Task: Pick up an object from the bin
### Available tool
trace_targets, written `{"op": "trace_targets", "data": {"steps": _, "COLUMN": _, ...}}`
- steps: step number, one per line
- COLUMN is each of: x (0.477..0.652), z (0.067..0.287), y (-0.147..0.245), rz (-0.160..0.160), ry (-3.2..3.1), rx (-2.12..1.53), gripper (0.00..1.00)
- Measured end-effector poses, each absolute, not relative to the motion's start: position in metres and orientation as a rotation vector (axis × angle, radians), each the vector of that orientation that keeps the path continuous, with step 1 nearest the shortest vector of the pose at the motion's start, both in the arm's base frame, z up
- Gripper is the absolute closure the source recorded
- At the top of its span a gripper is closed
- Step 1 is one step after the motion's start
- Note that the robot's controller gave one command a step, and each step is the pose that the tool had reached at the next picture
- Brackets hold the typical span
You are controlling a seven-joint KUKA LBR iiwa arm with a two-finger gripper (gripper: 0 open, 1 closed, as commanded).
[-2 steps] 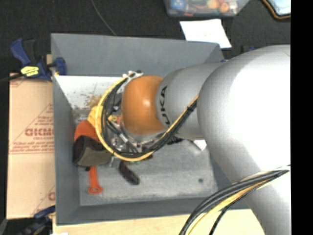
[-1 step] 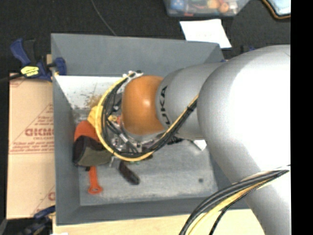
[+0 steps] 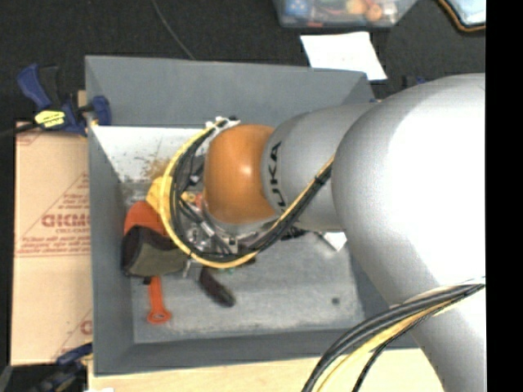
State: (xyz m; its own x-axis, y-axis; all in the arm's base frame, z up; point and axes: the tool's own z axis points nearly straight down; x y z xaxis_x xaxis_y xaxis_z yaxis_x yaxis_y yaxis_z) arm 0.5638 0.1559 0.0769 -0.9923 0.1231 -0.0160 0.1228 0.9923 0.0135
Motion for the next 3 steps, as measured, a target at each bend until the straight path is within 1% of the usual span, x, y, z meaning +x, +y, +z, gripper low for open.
{"op": "trace_targets", "data": {"steps": 1, "x": 0.562, "z": 0.095, "y": 0.155, "rz": 0.018, "ry": 3.124, "rx": 0.194, "gripper": 1.0}}
{"op": "trace_targets", "data": {"steps": 2, "x": 0.563, "z": 0.13, "y": 0.155, "rz": 0.02, "ry": 3.12, "rx": 0.194, "gripper": 1.0}}
{"op": "trace_targets", "data": {"steps": 3, "x": 0.564, "z": 0.15, "y": 0.155, "rz": 0.022, "ry": 3.119, "rx": 0.194, "gripper": 1.0}}
